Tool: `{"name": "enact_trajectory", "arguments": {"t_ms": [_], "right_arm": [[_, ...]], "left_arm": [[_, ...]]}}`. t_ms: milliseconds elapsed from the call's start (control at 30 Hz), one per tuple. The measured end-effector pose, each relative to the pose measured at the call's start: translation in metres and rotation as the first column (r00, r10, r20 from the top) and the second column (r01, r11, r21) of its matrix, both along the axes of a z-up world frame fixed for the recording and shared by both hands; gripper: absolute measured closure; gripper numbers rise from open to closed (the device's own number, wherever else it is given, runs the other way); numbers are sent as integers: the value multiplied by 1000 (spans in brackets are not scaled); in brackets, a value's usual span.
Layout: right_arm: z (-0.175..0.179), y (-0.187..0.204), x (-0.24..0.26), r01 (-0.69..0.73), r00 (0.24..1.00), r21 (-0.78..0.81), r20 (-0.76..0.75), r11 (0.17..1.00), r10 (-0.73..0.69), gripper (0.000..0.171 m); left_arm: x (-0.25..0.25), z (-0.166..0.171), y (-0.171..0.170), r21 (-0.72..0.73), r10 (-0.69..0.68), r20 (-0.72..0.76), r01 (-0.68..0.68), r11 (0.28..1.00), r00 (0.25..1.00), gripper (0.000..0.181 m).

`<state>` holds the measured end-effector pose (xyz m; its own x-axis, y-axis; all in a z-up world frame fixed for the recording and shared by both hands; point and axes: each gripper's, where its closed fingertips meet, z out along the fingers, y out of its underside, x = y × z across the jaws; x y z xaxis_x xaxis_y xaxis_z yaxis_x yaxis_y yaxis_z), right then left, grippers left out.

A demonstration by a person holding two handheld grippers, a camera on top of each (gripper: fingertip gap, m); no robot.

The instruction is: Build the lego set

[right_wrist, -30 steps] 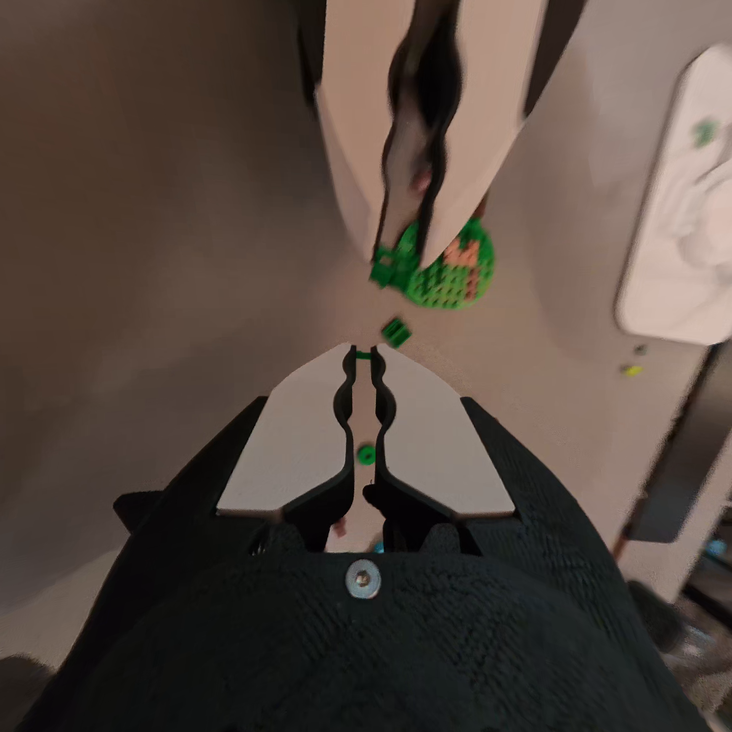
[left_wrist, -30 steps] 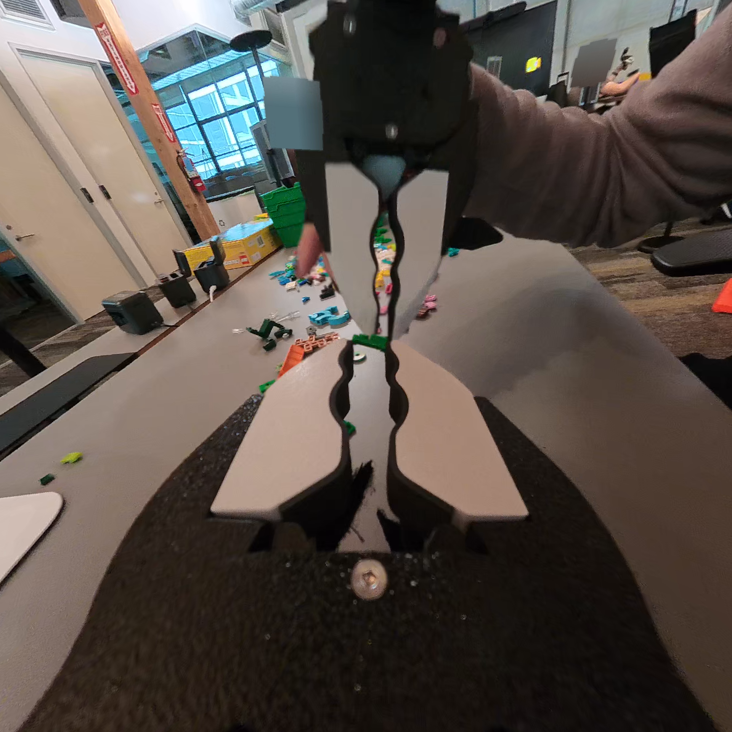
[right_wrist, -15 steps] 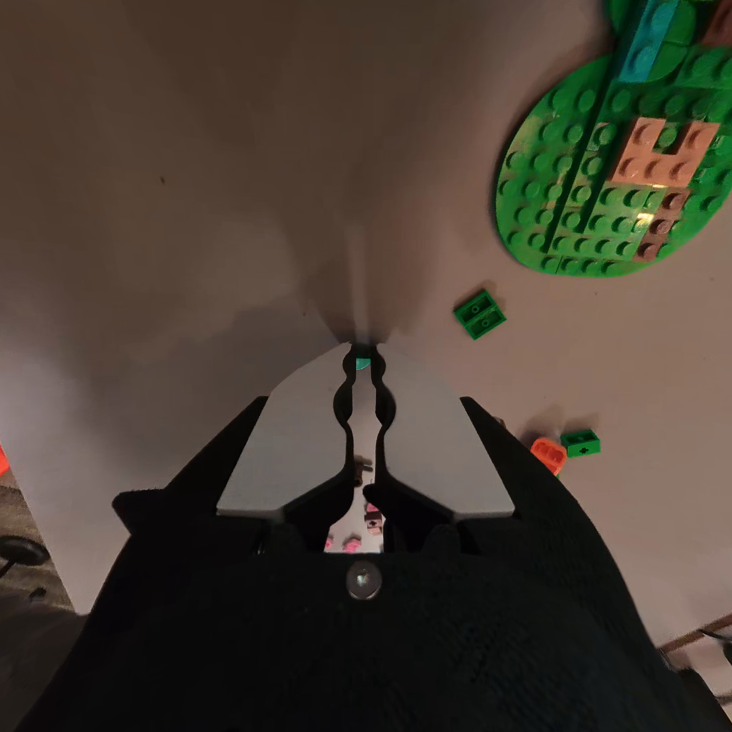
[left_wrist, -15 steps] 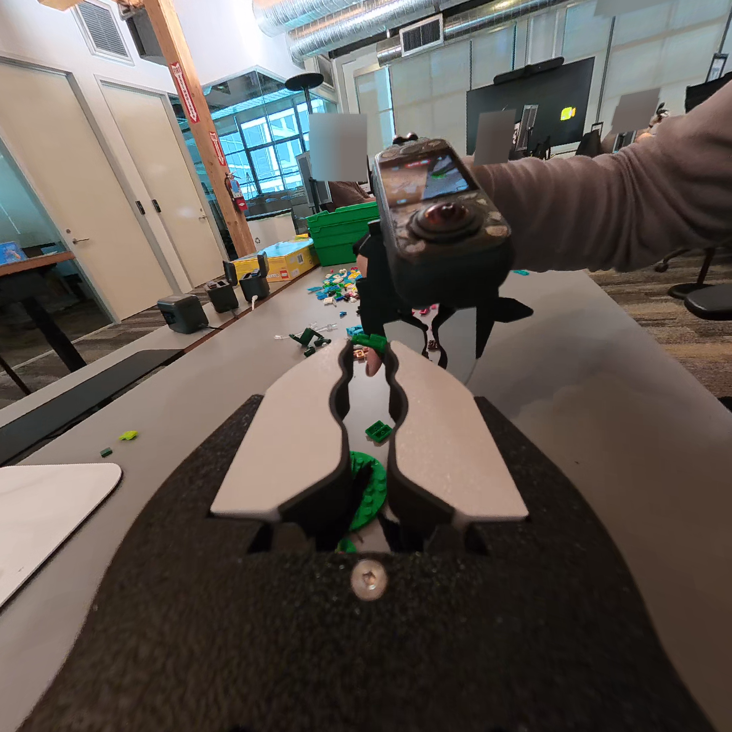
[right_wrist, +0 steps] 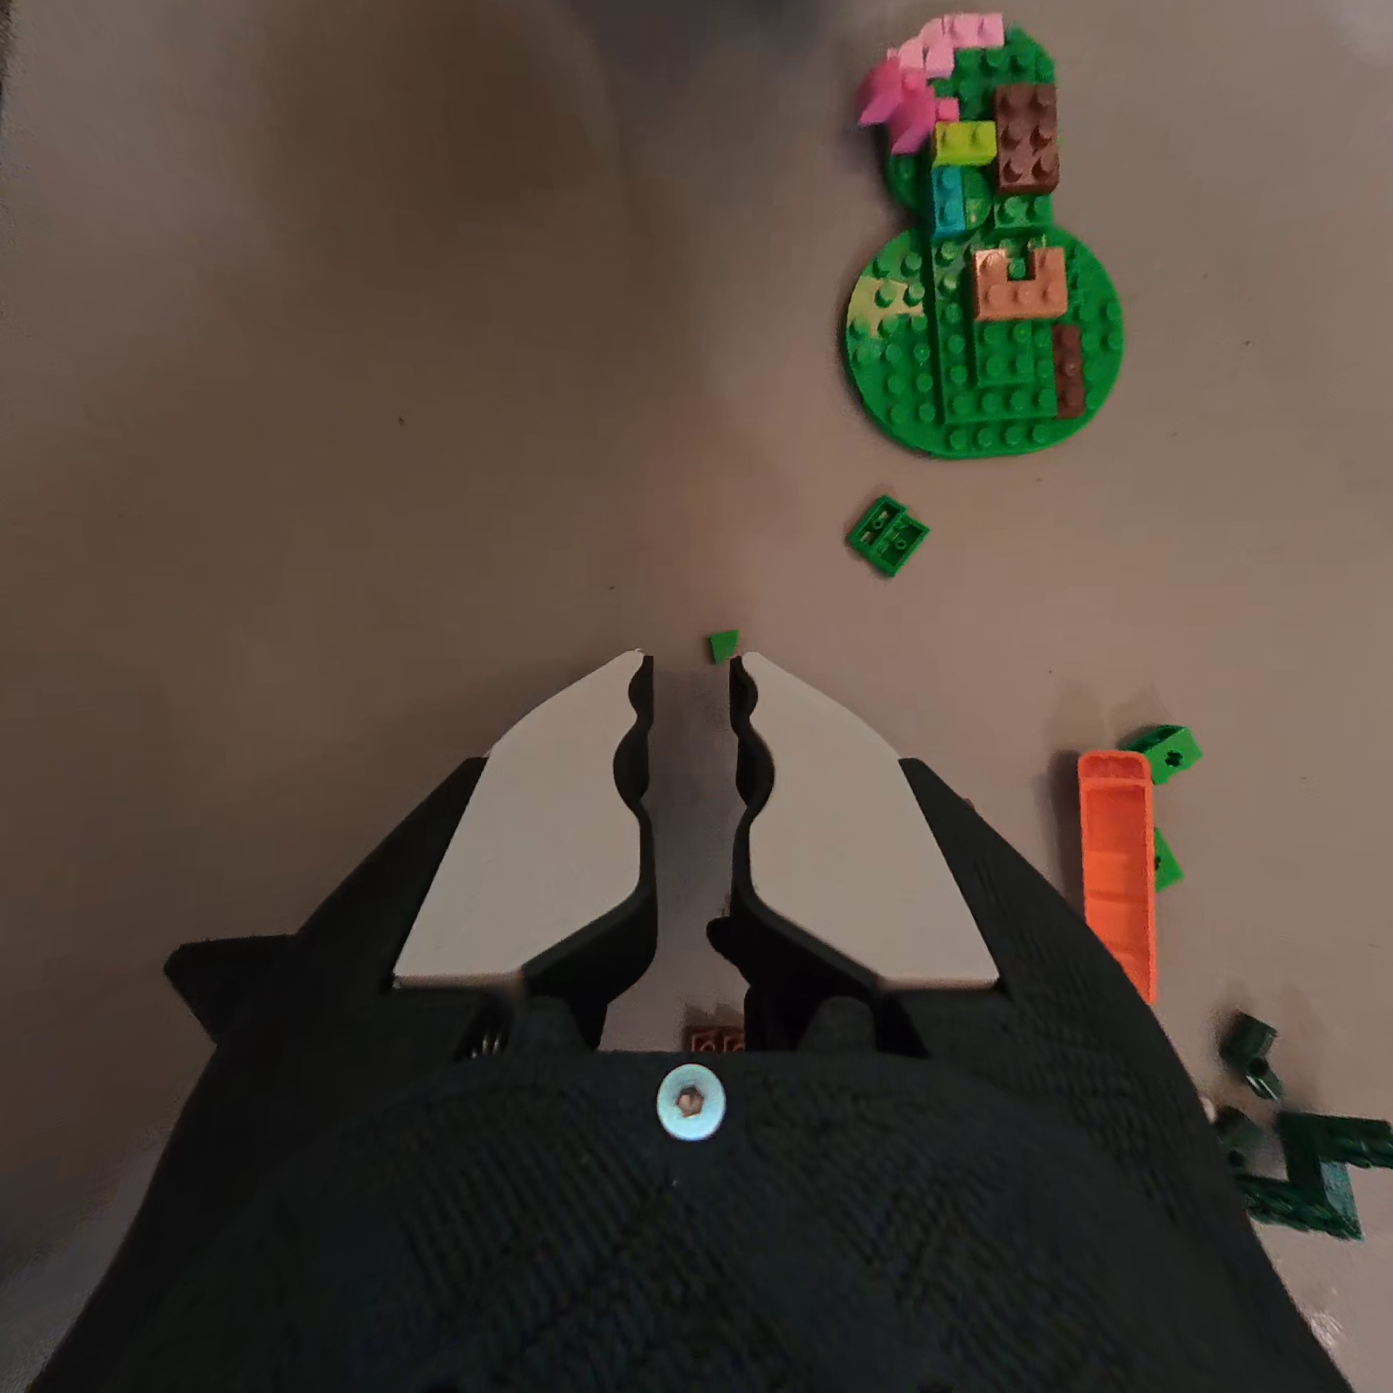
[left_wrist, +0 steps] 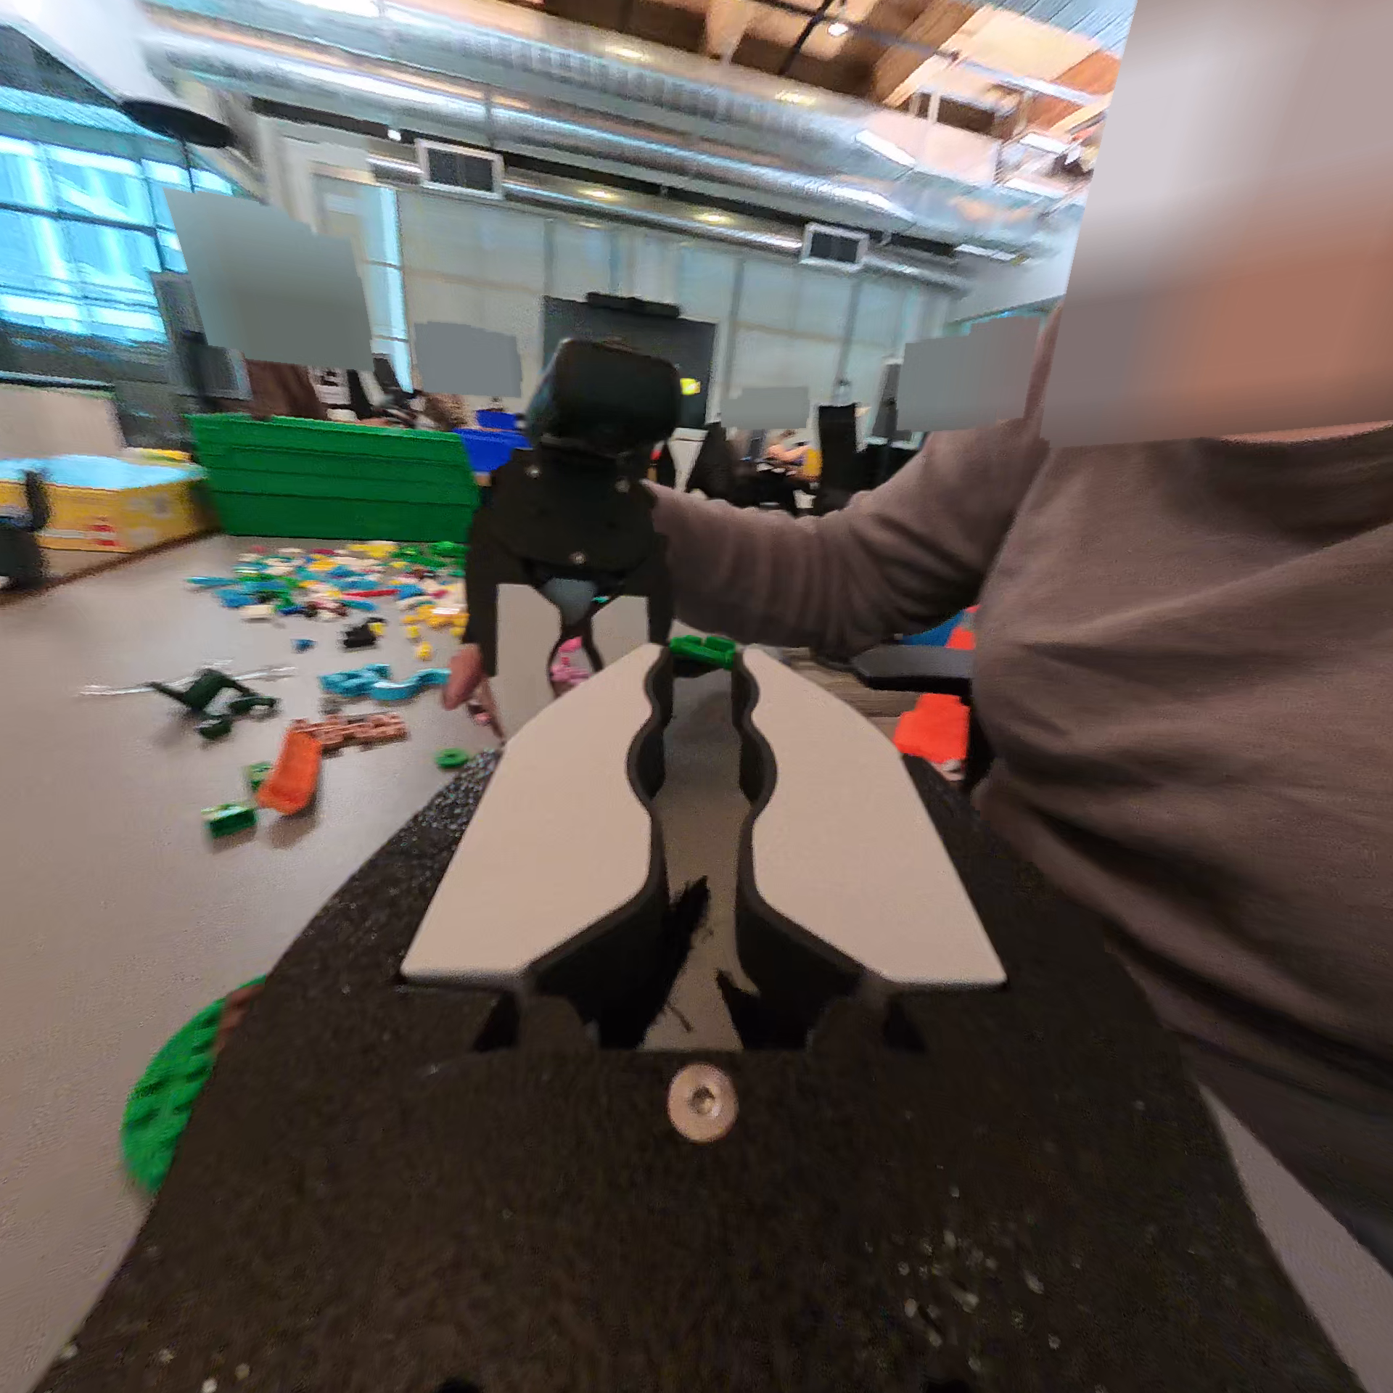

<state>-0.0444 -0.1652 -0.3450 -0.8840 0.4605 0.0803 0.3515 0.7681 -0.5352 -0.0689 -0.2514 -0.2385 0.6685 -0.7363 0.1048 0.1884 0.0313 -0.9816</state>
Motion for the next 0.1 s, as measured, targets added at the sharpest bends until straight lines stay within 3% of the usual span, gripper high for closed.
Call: {"name": "enact_trajectory", "arguments": {"t_ms": [33, 100], "right_arm": [[-2, 0, -1, -1, 1000, 2, -10, 1000, 1, 153], [-6, 2, -2, 4, 1000, -6, 1, 1000, -4, 154]], "left_arm": [[2, 0, -2, -10, -34, 17, 34, 999, 999, 167], [8, 0, -7, -19, -88, 30, 89, 996, 996, 167]]}}
